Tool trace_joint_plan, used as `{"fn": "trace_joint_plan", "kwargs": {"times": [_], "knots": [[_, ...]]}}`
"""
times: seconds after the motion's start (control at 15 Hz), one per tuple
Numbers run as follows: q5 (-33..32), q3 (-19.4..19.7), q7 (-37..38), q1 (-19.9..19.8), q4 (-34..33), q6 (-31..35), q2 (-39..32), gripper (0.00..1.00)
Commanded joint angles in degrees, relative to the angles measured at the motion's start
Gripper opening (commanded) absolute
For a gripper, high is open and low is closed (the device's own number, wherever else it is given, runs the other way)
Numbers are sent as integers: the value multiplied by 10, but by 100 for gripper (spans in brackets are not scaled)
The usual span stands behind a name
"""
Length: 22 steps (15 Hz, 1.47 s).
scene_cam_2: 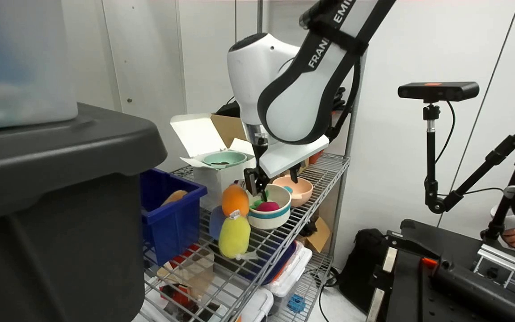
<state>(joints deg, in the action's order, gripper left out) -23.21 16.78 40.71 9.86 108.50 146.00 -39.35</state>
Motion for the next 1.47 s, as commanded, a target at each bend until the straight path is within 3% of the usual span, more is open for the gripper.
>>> {"fn": "trace_joint_plan", "kwargs": {"times": [0.0, 1.4], "knots": [[8, 6, 0, 4, -29, 0, -29, 100], [11, 12, 10, 21, -85, -5, -90, 100]]}}
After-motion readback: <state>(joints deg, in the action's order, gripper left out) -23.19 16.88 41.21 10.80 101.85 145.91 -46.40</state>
